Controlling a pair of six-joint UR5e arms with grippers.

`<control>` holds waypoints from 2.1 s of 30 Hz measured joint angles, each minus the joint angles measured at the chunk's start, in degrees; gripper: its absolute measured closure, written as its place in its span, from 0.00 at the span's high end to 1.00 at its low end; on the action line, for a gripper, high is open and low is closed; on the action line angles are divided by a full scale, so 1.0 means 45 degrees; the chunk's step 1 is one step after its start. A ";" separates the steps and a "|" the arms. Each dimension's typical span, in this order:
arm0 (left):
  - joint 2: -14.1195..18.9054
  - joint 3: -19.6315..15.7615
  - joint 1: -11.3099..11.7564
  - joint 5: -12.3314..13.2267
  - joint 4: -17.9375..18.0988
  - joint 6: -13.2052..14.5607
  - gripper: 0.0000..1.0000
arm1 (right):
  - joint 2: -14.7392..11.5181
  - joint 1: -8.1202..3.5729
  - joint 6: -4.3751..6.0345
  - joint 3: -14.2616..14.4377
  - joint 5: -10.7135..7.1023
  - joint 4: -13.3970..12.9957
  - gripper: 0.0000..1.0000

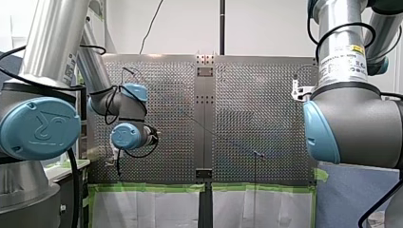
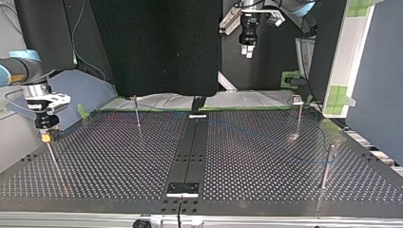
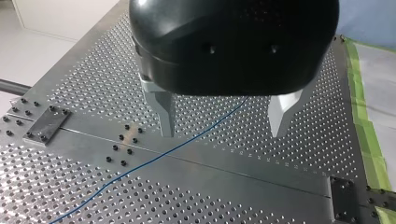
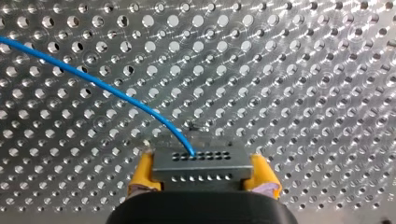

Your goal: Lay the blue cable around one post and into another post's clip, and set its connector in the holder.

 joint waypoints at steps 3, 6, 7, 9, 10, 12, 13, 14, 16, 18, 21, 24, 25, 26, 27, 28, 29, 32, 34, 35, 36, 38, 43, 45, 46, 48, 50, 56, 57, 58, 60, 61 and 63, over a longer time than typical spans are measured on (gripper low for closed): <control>0.0001 -0.0001 -0.0001 0.0000 -0.0007 0.0001 1.00 | 0.0000 0.0005 -0.0015 0.0002 0.0049 0.0012 0.51; 0.0002 -0.0002 -0.0001 0.0001 -0.0006 0.0005 1.00 | 0.0007 0.0010 -0.0027 0.0007 0.0123 0.0032 0.68; 0.0003 -0.0001 0.0001 0.0000 -0.0002 0.0006 1.00 | 0.0013 0.0012 -0.0030 0.0010 0.0158 0.0037 0.76; 0.0002 -0.0003 0.0000 0.0000 0.0002 0.0006 1.00 | 0.0011 0.0019 -0.0035 0.0009 0.0241 0.0040 0.82; 0.0003 -0.0003 0.0000 0.0001 0.0005 0.0008 1.00 | 0.0013 0.0024 -0.0037 0.0009 0.0273 0.0045 0.87; 0.0001 -0.0003 -0.0001 0.0000 0.0003 0.0011 1.00 | 0.0014 0.0032 -0.0039 0.0008 0.0326 0.0053 0.87; 0.0000 -0.0004 -0.0002 0.0000 0.0000 0.0012 1.00 | 0.0015 0.0033 -0.0040 0.0009 0.0339 0.0059 0.87; 0.0002 -0.0004 -0.0002 0.0000 -0.0003 0.0012 1.00 | 0.0014 0.0033 -0.0046 0.0008 0.0348 0.0066 0.87; 0.0000 -0.0004 -0.0002 0.0000 -0.0010 0.0014 1.00 | 0.0014 0.0035 -0.0050 0.0008 0.0357 0.0073 0.87; 0.0004 -0.0005 -0.0003 0.0000 -0.0011 0.0014 1.00 | 0.0012 0.0047 -0.0055 0.0009 0.0361 0.0077 0.87; -0.0002 -0.0019 -0.0003 0.0000 -0.0004 0.0014 1.00 | 0.0010 0.0063 -0.0059 0.0010 0.0363 0.0081 0.87; 0.0003 -0.0055 -0.0001 0.0000 0.0016 0.0014 1.00 | 0.0011 0.0067 -0.0061 0.0009 0.0364 0.0082 0.90; 0.0004 -0.0067 0.0003 0.0000 0.0020 0.0015 1.00 | 0.0010 0.0070 -0.0061 0.0009 0.0365 0.0082 0.90; 0.0005 -0.0078 0.0005 0.0000 0.0022 0.0015 1.00 | 0.0010 0.0072 -0.0061 0.0009 0.0365 0.0082 0.93; 0.0005 -0.0087 0.0011 0.0000 0.0024 0.0015 1.00 | 0.0011 0.0073 -0.0061 0.0009 0.0365 0.0081 0.93; 0.0001 -0.0092 0.0017 0.0000 0.0026 0.0015 1.00 | 0.0011 0.0073 -0.0061 0.0009 0.0364 0.0082 0.96; 0.0002 -0.0096 0.0023 0.0000 0.0027 0.0015 1.00 | 0.0011 0.0074 -0.0061 0.0009 0.0365 0.0082 0.96; 0.0006 -0.0099 0.0036 0.0000 0.0028 0.0015 1.00 | 0.0011 0.0076 -0.0061 0.0009 0.0364 0.0082 0.99; 0.0005 -0.0100 0.0048 0.0000 0.0028 0.0015 1.00 | 0.0011 0.0076 -0.0061 0.0010 0.0365 0.0081 0.99; 0.0005 -0.0102 0.0055 0.0000 0.0028 0.0015 1.00 | 0.0011 0.0076 -0.0061 0.0010 0.0365 0.0082 0.99; 0.0006 -0.0103 0.0064 0.0000 0.0023 0.0018 1.00 | 0.0010 0.0077 -0.0062 0.0010 0.0365 0.0087 0.99; 0.0006 -0.0104 0.0077 0.0000 0.0018 0.0027 1.00 | 0.0008 0.0076 -0.0071 0.0009 0.0365 0.0103 0.99; 0.0006 -0.0111 0.0090 0.0000 0.0011 0.0049 1.00 | 0.0009 0.0077 -0.0096 0.0009 0.0423 0.0152 0.99; 0.0007 -0.0109 0.0100 0.0000 0.0011 0.0052 1.00 | 0.0008 0.0077 -0.0108 0.0009 0.0481 0.0172 0.99; 0.0006 -0.0108 0.0107 0.0000 0.0012 0.0052 1.00 | 0.0008 0.0077 -0.0111 0.0009 0.0504 0.0183 0.99; 0.0003 -0.0113 0.0116 0.0000 0.0019 0.0054 1.00 | 0.0007 0.0076 -0.0115 0.0010 0.0536 0.0211 0.99; 0.0005 -0.0112 0.0124 0.0000 0.0023 0.0053 1.00 | 0.0008 0.0077 -0.0117 0.0009 0.0565 0.0226 0.99; 0.0003 -0.0115 0.0139 0.0000 0.0028 0.0054 1.00 | 0.0006 0.0077 -0.0120 0.0008 0.0657 0.0235 0.99; 0.0004 -0.0114 0.0144 0.0000 0.0028 0.0054 1.00 | 0.0006 0.0077 -0.0120 0.0009 0.0674 0.0233 0.99; 0.0004 -0.0114 0.0147 0.0000 0.0028 0.0054 1.00 | 0.0006 0.0077 -0.0120 0.0008 0.0696 0.0228 0.99; 0.0005 -0.0118 0.0156 0.0000 0.0028 0.0054 1.00 | 0.0006 0.0077 -0.0119 0.0007 0.0758 0.0208 0.99; 0.0003 -0.0119 0.0161 0.0000 0.0028 0.0054 1.00 | 0.0006 0.0077 -0.0120 0.0008 0.0780 0.0202 0.99; 0.0002 -0.0120 0.0173 0.0000 0.0028 0.0054 1.00 | 0.0006 0.0076 -0.0120 0.0007 0.0830 0.0201 0.99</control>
